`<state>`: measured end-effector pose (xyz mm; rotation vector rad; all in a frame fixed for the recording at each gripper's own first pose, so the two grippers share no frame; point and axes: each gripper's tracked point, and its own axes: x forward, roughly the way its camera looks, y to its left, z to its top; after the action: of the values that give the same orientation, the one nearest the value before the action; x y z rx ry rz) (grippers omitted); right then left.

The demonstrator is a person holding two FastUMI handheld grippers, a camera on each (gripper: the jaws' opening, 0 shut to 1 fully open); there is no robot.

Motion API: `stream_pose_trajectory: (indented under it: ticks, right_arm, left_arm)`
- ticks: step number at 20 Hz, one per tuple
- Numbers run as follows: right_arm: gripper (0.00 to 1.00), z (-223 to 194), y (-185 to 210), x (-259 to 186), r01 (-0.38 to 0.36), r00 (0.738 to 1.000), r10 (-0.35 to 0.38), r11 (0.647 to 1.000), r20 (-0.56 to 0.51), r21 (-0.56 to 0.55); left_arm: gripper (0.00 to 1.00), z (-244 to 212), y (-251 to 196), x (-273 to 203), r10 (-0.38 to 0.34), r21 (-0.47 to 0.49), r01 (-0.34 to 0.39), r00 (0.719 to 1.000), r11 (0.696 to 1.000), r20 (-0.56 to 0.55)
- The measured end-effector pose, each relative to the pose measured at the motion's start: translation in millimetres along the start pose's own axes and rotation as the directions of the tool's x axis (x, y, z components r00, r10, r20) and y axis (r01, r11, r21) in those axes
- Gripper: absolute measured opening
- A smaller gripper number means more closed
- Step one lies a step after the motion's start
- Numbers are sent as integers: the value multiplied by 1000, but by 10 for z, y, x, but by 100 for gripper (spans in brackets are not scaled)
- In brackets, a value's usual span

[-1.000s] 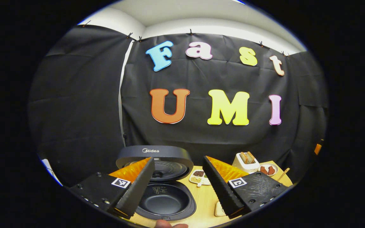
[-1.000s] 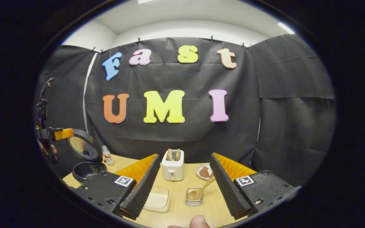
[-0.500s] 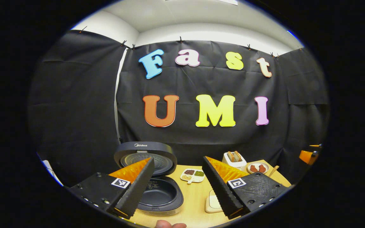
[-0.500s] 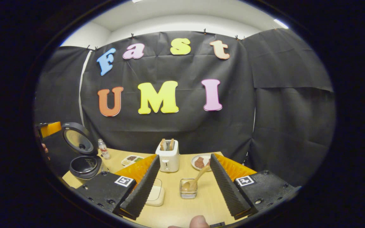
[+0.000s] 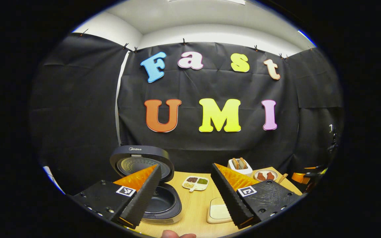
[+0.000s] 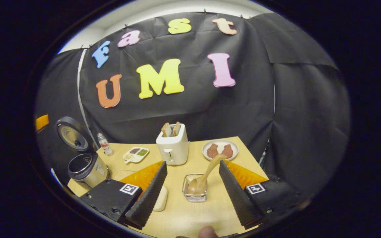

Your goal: Close the left gripper, press the button to open the rice cooker; take a wooden spoon from the chopstick holder with the right hand, scoop a spoonful of rice and pour it into the rice cooker, then put the wooden spoon back into the chopstick holder.

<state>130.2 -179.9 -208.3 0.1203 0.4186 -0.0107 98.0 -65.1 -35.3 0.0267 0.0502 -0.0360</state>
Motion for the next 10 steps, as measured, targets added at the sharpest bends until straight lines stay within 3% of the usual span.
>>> stream_pose_trajectory:
  ticks: [3, 4, 9, 10]
  right_arm:
    - [100, -251, -225, 519, 4, 997, 2, 998, -78, 70]
    - [94, -333, -278, 691, 4, 995, 5, 997, -104, 83]
    - [86, -649, -355, 1390, -41, 978, 64, 992, -201, 117]
    - [75, -705, -373, 1476, -46, 972, 75, 990, -222, 136]
  left_arm:
    - [96, -44, -23, 185, 28, 1, -28, 999, 1000, -25]
    - [96, -80, -59, 245, 37, -12, -37, 998, 999, -42]
    - [96, -282, -271, 497, 50, -13, -51, 992, 999, -118]
    - [96, -292, -304, 533, 45, -8, -47, 991, 999, -126]
